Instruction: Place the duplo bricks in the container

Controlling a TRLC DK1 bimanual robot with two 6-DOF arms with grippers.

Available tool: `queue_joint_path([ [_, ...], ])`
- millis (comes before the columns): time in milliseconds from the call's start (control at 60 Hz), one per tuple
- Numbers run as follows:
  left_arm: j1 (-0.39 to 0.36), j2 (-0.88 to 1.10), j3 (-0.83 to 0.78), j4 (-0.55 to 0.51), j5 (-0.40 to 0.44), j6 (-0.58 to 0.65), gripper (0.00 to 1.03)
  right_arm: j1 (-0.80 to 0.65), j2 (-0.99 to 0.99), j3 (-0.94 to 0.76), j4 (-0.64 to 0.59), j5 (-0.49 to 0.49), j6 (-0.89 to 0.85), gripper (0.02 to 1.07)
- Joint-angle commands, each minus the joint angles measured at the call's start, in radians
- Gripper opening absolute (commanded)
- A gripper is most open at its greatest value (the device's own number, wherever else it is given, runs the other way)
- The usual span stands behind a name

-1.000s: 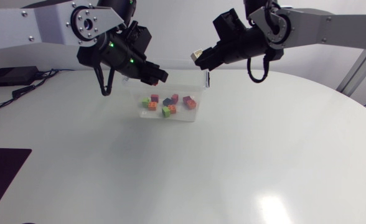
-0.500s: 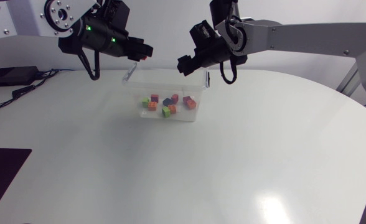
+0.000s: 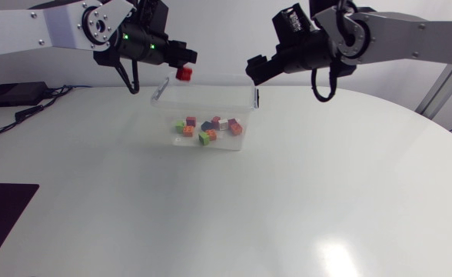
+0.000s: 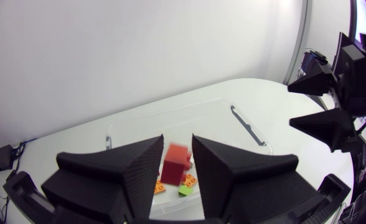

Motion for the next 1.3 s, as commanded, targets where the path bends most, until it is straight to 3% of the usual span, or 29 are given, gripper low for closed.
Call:
queue_joint_path([
  [0, 0.005, 0.046, 0.049, 0.024, 0.005, -0.02, 0.38, -0.006, -0.08, -0.096, 0.015, 0.014, 0.001, 1.02],
  [150, -0.001, 0.094, 0.089, 0.027, 0.005, -0.02, 0.44, -0.031, -0.195, -0.235, 0.034, 0.015, -0.006, 1.02],
  [183, -0.001, 0.095, 0.087, 0.028, 0.005, -0.02, 0.55, -0.037, -0.212, -0.258, 0.041, 0.015, -0.009, 1.02],
  [200, -0.001, 0.095, 0.087, 0.028, 0.005, -0.02, 0.55, -0.037, -0.212, -0.258, 0.041, 0.015, -0.009, 1.02],
  [267, -0.003, 0.071, 0.066, 0.028, 0.005, -0.012, 0.82, -0.055, -0.266, -0.305, 0.053, 0.015, -0.008, 1.02],
  [350, 0.0, 0.011, 0.009, 0.048, 0.004, 0.003, 0.98, -0.066, -0.323, -0.342, 0.065, 0.026, -0.002, 1.02],
  [550, 0.036, -0.129, -0.121, 0.091, -0.022, 0.044, 0.98, -0.083, -0.418, -0.402, 0.087, 0.094, 0.038, 1.02],
  [600, 0.054, -0.195, -0.207, 0.166, -0.071, 0.052, 0.98, -0.092, -0.438, -0.422, 0.091, 0.112, 0.035, 1.03],
  [683, 0.072, -0.252, -0.272, 0.196, -0.137, 0.054, 0.98, -0.112, -0.474, -0.465, 0.123, 0.135, 0.04, 1.02],
  [933, 0.1, -0.457, -0.476, 0.234, -0.14, 0.166, 0.98, -0.174, -0.619, -0.57, 0.14, 0.192, 0.037, 1.02],
  [1283, 0.184, -0.785, -0.793, 0.335, -0.14, 0.098, 0.98, -0.307, -0.853, -0.748, 0.125, 0.204, 0.014, 1.02],
])
